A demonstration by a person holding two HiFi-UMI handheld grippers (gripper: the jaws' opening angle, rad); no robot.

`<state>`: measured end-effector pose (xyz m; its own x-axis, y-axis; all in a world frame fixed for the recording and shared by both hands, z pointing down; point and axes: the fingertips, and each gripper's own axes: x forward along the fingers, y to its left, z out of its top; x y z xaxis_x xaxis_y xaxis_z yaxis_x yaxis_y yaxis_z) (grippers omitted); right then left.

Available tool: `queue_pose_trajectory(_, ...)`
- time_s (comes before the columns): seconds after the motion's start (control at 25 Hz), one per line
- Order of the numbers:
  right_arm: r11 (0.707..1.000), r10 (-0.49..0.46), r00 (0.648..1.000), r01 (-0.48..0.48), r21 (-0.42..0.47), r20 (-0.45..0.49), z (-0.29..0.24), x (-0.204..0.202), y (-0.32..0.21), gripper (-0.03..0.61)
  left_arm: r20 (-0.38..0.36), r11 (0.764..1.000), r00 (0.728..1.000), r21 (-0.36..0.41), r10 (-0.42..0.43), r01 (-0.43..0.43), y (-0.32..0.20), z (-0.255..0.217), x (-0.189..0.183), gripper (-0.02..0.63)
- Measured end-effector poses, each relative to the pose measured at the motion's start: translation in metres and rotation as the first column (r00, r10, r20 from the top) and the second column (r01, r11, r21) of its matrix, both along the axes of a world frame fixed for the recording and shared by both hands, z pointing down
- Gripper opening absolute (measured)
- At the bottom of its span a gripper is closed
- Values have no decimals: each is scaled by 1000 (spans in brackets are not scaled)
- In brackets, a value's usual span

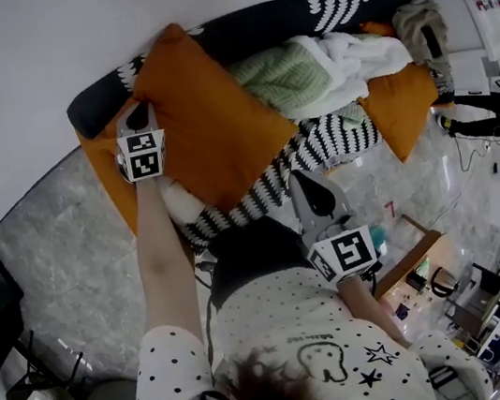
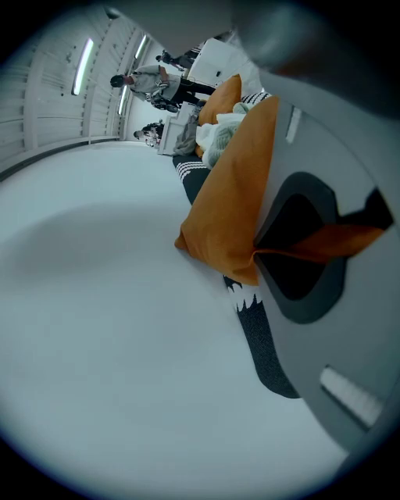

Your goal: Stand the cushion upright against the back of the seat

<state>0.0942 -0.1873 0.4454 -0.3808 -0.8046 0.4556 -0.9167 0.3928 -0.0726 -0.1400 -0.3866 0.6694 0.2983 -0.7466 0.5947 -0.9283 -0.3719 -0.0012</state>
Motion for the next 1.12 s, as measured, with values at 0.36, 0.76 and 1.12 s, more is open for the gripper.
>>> queue_pose_trajectory(0.36, 1000, 5, 1000, -5, 11, -1, -4, 3, 7, -3, -79, 1000, 997, 4, -27, 27, 7, -13, 2, 56)
queue_pose_trajectory(0.76, 1000, -18, 1000, 18, 22, 9, -9, -4, 13, -3, -109, 998, 993, 42, -41, 46, 12, -37, 2, 107)
queue_pose_trajectory(1.12, 996, -74, 997, 73, 42, 26, -13, -19, 15, -3, -258, 971, 961, 190, -96, 148, 30, -111, 1, 9)
